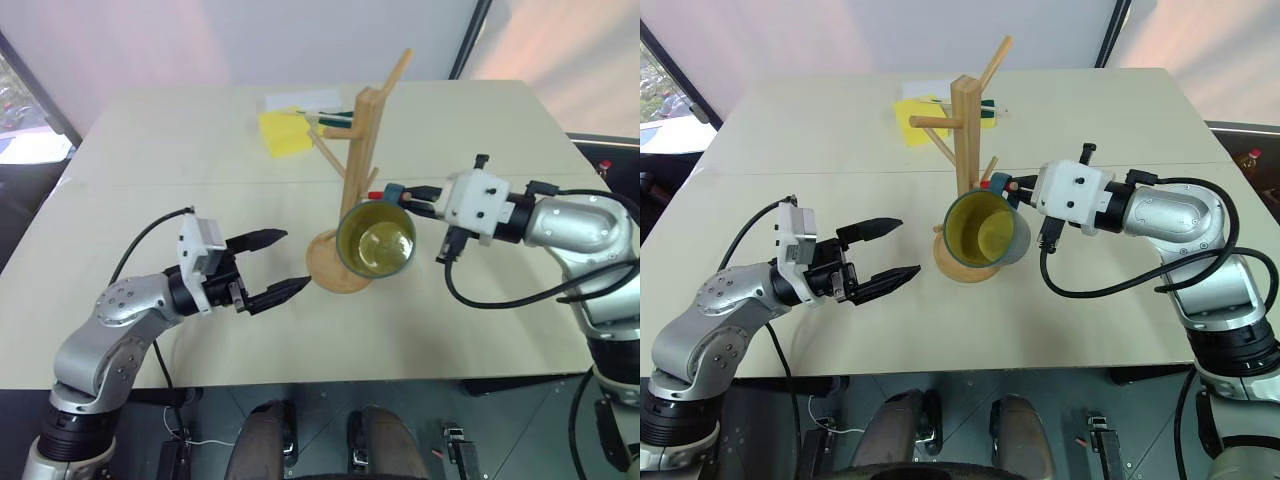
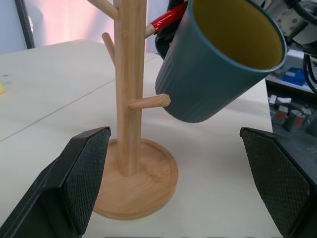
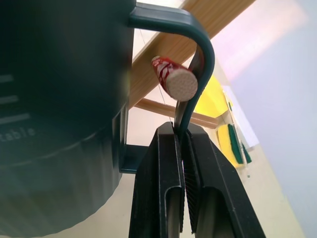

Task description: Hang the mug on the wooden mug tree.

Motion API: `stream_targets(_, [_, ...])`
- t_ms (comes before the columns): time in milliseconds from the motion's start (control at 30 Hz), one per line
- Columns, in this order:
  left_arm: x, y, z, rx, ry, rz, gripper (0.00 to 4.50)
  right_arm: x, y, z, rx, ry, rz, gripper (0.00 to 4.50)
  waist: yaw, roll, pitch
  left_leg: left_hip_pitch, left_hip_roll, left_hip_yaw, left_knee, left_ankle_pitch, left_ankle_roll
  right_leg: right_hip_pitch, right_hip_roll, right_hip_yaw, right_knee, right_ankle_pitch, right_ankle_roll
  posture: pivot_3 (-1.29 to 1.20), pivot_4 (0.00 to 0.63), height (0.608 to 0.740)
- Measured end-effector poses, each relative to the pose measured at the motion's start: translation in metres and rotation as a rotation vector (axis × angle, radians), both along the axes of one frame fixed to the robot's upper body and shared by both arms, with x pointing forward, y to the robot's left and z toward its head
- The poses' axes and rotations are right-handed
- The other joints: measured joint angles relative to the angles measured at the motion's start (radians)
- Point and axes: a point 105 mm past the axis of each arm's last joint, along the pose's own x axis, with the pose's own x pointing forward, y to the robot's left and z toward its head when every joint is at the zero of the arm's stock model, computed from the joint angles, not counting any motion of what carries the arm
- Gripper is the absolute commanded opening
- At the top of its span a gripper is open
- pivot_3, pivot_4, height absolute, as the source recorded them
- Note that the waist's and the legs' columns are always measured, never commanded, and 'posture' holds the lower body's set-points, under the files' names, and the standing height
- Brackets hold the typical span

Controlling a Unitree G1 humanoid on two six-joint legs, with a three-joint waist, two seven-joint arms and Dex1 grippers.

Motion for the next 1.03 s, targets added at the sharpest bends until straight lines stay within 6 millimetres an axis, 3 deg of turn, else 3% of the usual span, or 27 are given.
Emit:
stream_targets(167, [-0.001, 0.0, 0.0, 0.0, -0.003, 0.003, 4.5, 0.001, 0.0, 0.004, -0.002, -0.025, -0.004, 3.44, -0.001, 0.0, 0.0, 0.0, 0.0, 0.0, 0.0, 0.0, 0.0, 0.0, 0.0, 0.0, 0.0, 0.0, 0.0, 0.0, 0.15, 0.73])
stream_targets(267, [-0.001, -0.001, 0.001, 0.0, -0.005, 0.001, 4.5, 0.001, -0.004, 0.007, 0.001, -0.043, -0.01, 3.44, 0.0, 0.0, 0.0, 0.0, 0.0, 0.0, 0.0, 0.0, 0.0, 0.0, 0.0, 0.0, 0.0, 0.0, 0.0, 0.0, 0.15, 0.73])
stream_targets(467, [0.008, 0.006, -0.005, -0.017, 0.023, 0.062, 4.5, 0.005, -0.054, 0.015, 0.235, 0.024, -0.149, 3.44, 0.002, -0.001, 0.0, 0.0, 0.0, 0.0, 0.001, 0.0, 0.001, 0.002, 0.0, 0.0, 0.0, 0.0, 0.0, 0.0, 0.15, 0.73])
stream_targets(567, [0.023, 0.021, -0.012, -0.034, 0.041, 0.191, 4.5, 0.008, -0.083, -0.007, 0.439, 0.169, -0.239, 3.44, 0.001, -0.002, -0.001, 0.002, 0.0, 0.0, 0.0, -0.003, 0.005, 0.003, 0.0, -0.001, 0.0, 0.0, 0.0, 0.0, 0.15, 0.73])
stream_targets(700, [0.049, 0.063, -0.027, -0.085, 0.059, 0.48, 4.5, 0.012, -0.109, -0.06, 0.631, 0.346, -0.37, 3.44, -0.004, -0.002, -0.001, 0.003, 0.0, 0.0, 0.0, -0.003, 0.006, 0.003, 0.0, 0.0, 0.001, 0.0, 0.0, 0.0, 0.15, 0.73])
stream_targets(767, [0.056, 0.083, -0.041, -0.075, 0.069, 0.613, 4.5, 0.015, -0.114, -0.082, 0.695, 0.395, -0.418, 3.44, -0.006, -0.001, -0.001, 0.003, 0.0, 0.0, 0.0, -0.003, 0.006, 0.003, 0.0, 0.0, 0.002, 0.0, 0.0, 0.0, 0.15, 0.73])
stream_targets(900, [0.061, 0.109, -0.07, -0.042, 0.108, 0.796, 4.5, 0.021, -0.105, -0.093, 0.773, 0.388, -0.421, 3.44, -0.003, -0.001, -0.001, 0.004, 0.0, 0.0, 0.0, -0.003, 0.006, 0.003, 0.0, 0.0, 0.002, 0.0, 0.0, 0.0, 0.15, 0.73])
stream_targets(1033, [0.056, 0.122, -0.086, -0.043, 0.13, 0.872, 4.5, 0.027, -0.093, -0.106, 0.798, 0.41, -0.406, 3.44, -0.001, -0.002, -0.001, 0.003, 0.0, 0.0, 0.0, -0.003, 0.006, 0.003, 0.0, 0.0, 0.002, 0.0, 0.0, 0.0, 0.15, 0.73])
